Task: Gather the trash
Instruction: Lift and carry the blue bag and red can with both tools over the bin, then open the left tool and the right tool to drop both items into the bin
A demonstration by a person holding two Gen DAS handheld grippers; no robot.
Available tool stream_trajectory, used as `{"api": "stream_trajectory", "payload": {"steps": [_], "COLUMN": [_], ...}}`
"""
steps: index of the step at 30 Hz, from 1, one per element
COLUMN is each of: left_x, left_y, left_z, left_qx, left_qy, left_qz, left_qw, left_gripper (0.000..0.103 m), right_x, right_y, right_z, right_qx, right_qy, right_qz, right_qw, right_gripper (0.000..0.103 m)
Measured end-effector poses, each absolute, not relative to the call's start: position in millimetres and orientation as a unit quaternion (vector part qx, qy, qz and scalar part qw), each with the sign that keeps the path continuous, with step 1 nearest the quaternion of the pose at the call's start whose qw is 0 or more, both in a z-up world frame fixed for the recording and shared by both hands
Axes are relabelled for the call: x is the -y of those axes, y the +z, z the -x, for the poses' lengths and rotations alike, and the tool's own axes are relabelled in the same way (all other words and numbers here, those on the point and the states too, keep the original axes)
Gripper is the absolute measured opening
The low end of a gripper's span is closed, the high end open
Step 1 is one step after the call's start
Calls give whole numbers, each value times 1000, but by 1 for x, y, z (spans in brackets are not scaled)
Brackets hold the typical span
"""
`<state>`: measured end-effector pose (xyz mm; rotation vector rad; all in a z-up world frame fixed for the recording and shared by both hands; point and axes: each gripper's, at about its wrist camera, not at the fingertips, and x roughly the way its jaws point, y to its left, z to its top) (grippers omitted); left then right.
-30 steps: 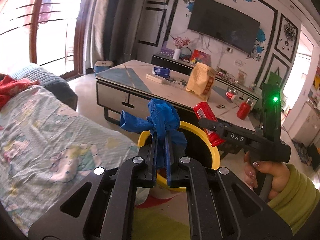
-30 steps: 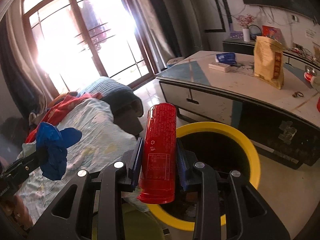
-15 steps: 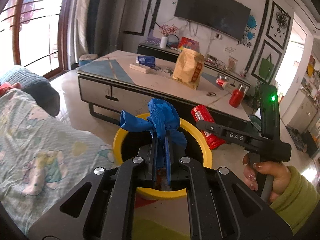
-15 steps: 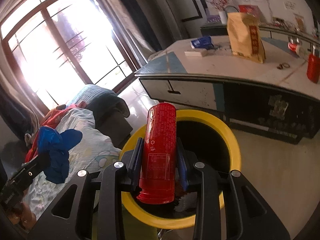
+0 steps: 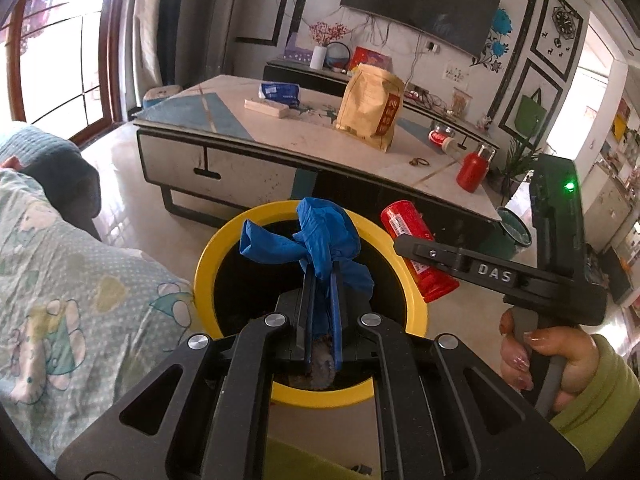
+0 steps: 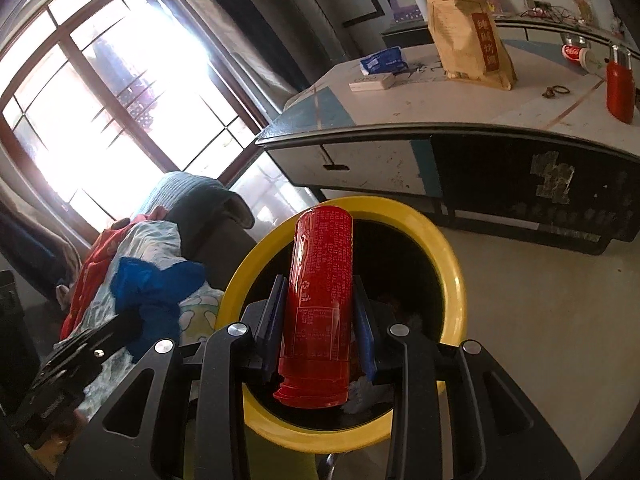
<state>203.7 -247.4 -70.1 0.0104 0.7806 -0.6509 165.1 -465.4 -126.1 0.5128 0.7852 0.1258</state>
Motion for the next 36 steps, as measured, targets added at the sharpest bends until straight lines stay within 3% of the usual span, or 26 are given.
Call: {"api": "stream_trajectory", "payload": {"steps": [16,24,30,32,34,36], "left_x": [262,259,242,234,223,215], "left_y": [-93,-91,-82,-79,-75,-71], "left_z": [-238,-241,-234,-232,-229,-225], "left_qx": [-409,-409,-402,-400,-398,-394], "left_qy": [-308,-300,-286,-280,-268,-264], "left_qz": [-10,0,17,25,30,31], "left_qw": [859,862,870,872,877,880], "left_gripper": [6,36,65,80,86,90], "right_x": [459,461,455,448,442,437], "right_y": [-135,-135,-118,-111,-105,-102], "right_z": [-171,-167,-149,-140,-131,-122], "right_qx": [-397,-398,-383,-375,-370,-363], "right_qy": [83,75,50,49,41,42], "right_qz": [-252,-251,-193,-163,-140,-130], "right_qw": [879,879,902,911,917,922], "right_gripper": [32,44,69,77,88,90]}}
